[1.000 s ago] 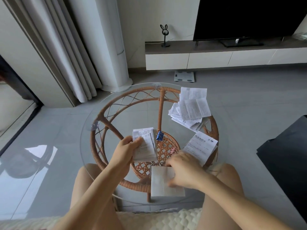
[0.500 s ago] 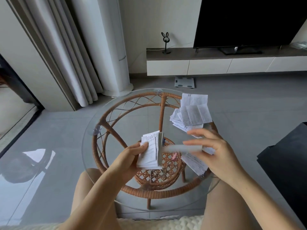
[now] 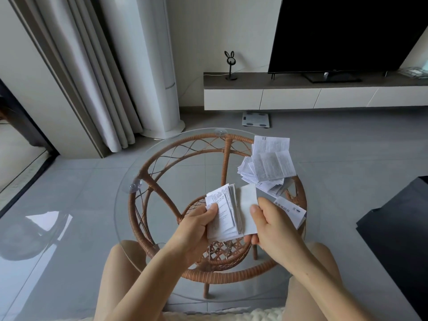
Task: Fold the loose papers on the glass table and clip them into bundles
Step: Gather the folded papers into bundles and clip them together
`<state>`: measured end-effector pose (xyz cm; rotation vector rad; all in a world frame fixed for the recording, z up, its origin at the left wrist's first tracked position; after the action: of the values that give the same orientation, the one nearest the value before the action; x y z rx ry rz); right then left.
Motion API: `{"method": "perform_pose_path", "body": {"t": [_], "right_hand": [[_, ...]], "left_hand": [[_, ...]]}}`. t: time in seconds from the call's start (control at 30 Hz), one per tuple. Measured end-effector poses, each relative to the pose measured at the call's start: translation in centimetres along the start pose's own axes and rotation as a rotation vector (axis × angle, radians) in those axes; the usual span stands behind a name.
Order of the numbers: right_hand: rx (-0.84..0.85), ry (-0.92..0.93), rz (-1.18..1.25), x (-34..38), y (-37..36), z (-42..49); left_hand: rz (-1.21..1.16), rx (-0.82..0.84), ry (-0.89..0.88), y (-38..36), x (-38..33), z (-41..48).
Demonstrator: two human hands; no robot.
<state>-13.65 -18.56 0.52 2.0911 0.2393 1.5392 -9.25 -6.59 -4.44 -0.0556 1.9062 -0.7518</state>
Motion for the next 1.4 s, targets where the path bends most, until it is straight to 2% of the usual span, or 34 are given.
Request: {"method": "perform_pose_path", "body": {"t": [0.17,0.33,0.47,0.63,0.73,0.83,0.93,1.03,1.1,1.23,1.33,1.4], "right_hand": [[-0.021,0.087,-0.023,0.8,-0.8,0.0],[0.071,0.099,-0.017,1.3,-1.2,-0.1],[0.159,0.033,-0.006,1.1,-1.6,-0.2],[0.218,-0.033,-0.023,0.2,-1.8,-0.1],[0.226,-0.068,-0.071,-0.3,-2.2,-0.1],[0.183,-0.055,-0.070,-0.3,-2.1,-0.2],[0.187,-0.063,0.001,-0.5,-1.8,-0.3],[0.208,-0.109,0.262,-1.1,-1.4,-0.3],[0.205,-0.100,0.347,-1.1,-1.3,-0.4],[0.086,-0.100,0.365,-1.4,-0.4,0.0],[-0.105,0.009,0.169,-0.5,0.8,-0.3],[-0.304,0.171,-0.066,1.1,1.4,-1.1]], "left_hand": [[0.023,-0.001,-0.035,-0.8,-0.2,-0.1],[0.049,0.009,-0.052,-0.8,-0.3,0.0],[0.092,-0.005,-0.051,-0.4,0.1,0.1],[0.381,-0.105,-0.123,1.3,0.2,0.5],[0.550,-0.052,-0.192,0.6,-0.5,0.1],[0.576,-0.031,-0.226,0.1,-0.7,0.0],[0.463,-0.047,-0.195,0.4,-0.3,0.2],[0.204,-0.001,-0.100,0.2,0.3,0.2],[0.111,0.035,-0.065,0.0,0.5,0.1],[0.021,0.080,-0.026,-0.9,0.8,-0.2],[-0.042,0.072,-0.017,-1.5,1.0,-0.1],[-0.049,0.063,-0.029,-1.6,1.1,0.0]]}}
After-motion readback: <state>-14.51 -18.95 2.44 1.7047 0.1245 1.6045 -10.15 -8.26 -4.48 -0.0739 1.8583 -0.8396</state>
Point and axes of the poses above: each hand's wrist, its own z-axis towards the middle knuckle, its own y-axis out of the back of the hand, x = y × z, the point moved 9 cm from there along z, towards the middle knuckle, and after that the axes turned 9 degrees about -y, right-handed, at the moved point
